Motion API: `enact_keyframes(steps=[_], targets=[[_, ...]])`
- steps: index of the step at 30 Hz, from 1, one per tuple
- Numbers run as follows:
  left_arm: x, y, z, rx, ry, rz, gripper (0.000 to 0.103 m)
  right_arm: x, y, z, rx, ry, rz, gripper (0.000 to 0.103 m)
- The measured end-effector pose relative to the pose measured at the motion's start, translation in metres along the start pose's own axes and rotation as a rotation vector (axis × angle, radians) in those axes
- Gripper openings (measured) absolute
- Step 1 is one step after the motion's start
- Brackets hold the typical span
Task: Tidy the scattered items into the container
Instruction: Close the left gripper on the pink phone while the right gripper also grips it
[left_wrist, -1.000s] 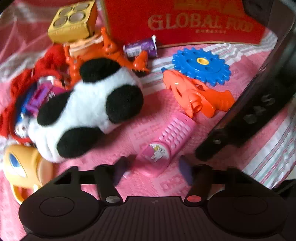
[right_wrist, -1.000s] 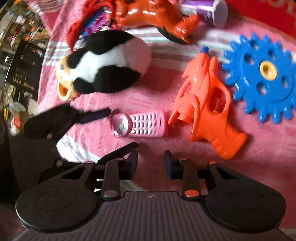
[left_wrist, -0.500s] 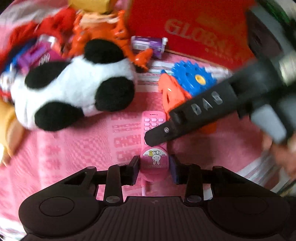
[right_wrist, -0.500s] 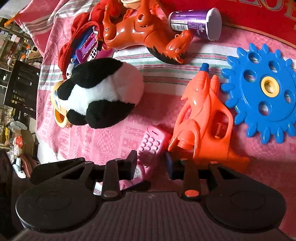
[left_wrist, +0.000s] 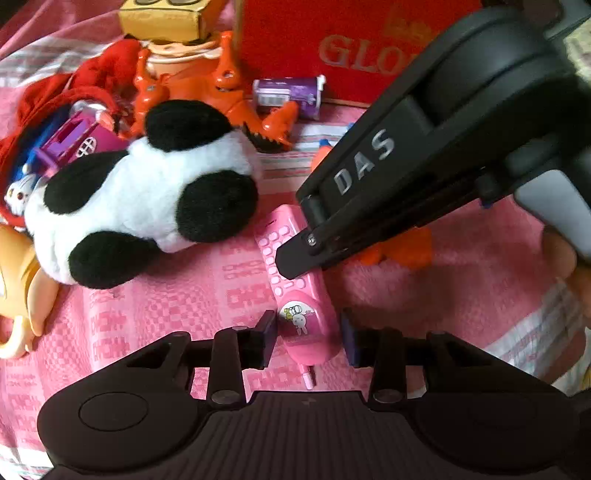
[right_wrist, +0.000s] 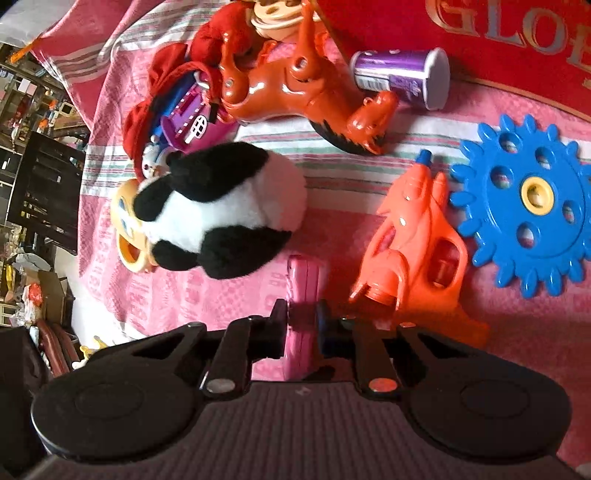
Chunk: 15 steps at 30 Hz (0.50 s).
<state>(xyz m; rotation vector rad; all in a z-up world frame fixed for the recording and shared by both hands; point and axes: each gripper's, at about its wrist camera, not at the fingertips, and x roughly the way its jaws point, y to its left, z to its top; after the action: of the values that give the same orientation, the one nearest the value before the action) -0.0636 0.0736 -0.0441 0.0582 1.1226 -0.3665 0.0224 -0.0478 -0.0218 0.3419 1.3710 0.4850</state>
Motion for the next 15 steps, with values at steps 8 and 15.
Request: enact_keyframes(steps=[8,15], targets=[[-0.004,0.011,-0.003,-0.033,0.004,-0.089,0.035,0.004,-0.003,0.003,-0.03,-0.024,-0.011,0.022],[-0.004,-0.006,-0.001,-0.009,0.011,0.008,0.061,0.007,-0.01,0.001,0.031,-0.033,-0.028,0.019]])
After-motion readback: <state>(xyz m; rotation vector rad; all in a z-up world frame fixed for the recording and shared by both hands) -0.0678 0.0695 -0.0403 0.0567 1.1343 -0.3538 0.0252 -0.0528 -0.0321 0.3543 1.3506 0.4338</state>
